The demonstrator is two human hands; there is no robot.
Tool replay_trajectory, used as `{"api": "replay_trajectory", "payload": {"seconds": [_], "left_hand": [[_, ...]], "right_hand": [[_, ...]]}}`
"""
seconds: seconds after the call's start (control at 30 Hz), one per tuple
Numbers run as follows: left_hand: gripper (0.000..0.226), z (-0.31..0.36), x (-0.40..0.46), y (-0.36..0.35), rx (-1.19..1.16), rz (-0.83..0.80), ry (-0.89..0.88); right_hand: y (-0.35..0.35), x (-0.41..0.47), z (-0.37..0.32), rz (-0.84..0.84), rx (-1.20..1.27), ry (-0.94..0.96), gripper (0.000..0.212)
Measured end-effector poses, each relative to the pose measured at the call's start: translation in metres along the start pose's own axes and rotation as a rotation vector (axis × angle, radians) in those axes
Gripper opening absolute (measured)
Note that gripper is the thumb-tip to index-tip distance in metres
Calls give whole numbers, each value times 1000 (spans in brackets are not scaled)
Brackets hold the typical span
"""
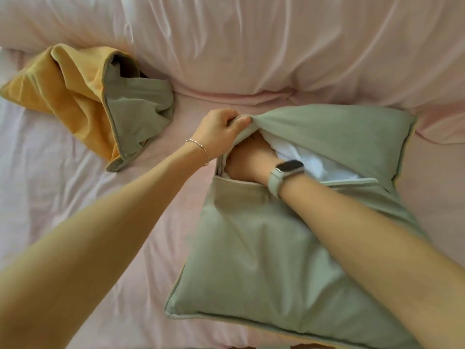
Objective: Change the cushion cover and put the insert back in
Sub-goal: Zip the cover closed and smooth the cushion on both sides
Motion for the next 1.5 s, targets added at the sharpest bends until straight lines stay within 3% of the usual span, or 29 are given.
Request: {"api": "replay_trajectory", "payload": {"seconds": [0.13, 0.2, 0.27, 0.3, 0.4, 0.47, 0.57, 0.67, 0.77, 0.83, 0.9, 0.93, 1.07, 1.17, 1.3, 1.4, 1.5], "left_hand": [[35, 3, -12, -20, -66, -18, 34], [27, 4, -25, -24, -148, 49, 57], [17, 10, -46, -24, -179, 145, 56], [15, 14, -60, -23, -167, 200, 30], [22, 30, -104, -32, -103, 317, -110], [28, 38, -128, -43, -63, 339, -180], [13, 47, -156, -47, 14, 343, -234], [13, 58, -188, -56, 181, 267, -294], [26, 76, -214, -64, 274, 156, -295], [27, 97, -210, -47, 267, 263, -305], [25, 122, -190, -34, 379, 435, -331], [32, 129, -174, -35, 460, 446, -328], [67, 113, -128, -72, 620, 214, -158], [58, 103, -136, -63, 582, 388, -59], [48, 102, -144, -52, 529, 528, -38], [46, 93, -144, -52, 472, 554, -56], [46, 87, -163, -72, 484, 570, -181]], "right_hand": [[29, -82, 2, 159, 359, 154, 40], [58, -135, 14, 366, 532, 170, 38], [78, -175, 40, 676, 433, 130, 38], [78, -187, 52, 745, 327, 94, 41], [54, -191, 82, 705, 152, 0, 45], [49, -192, 90, 744, 147, 2, 36], [50, -197, 90, 734, 189, 84, 25], [43, -220, 85, 609, 183, 251, 24], [18, -245, 91, 476, 157, 254, 27], [1, -251, 90, 429, 171, 220, 27], [-12, -254, 86, 401, 154, 231, 26], [-15, -256, 85, 394, 145, 241, 27], [-12, -272, 99, 371, 189, 293, 29], [29, -276, 98, 476, 279, 229, 40], [109, -235, 74, 941, 186, 93, 25], [90, -192, 65, 879, 97, 75, 38], [33, -212, 63, 734, 36, 326, 48]]}}
Point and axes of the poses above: each hand's wrist, its own x-axis towards the middle knuckle, its own y-axis out of the back of the hand, z = x × y, the point moved 9 cm from there along x, towards the middle knuckle, and after that the axes turned 12 degrees about x, right-handed, at the moved point
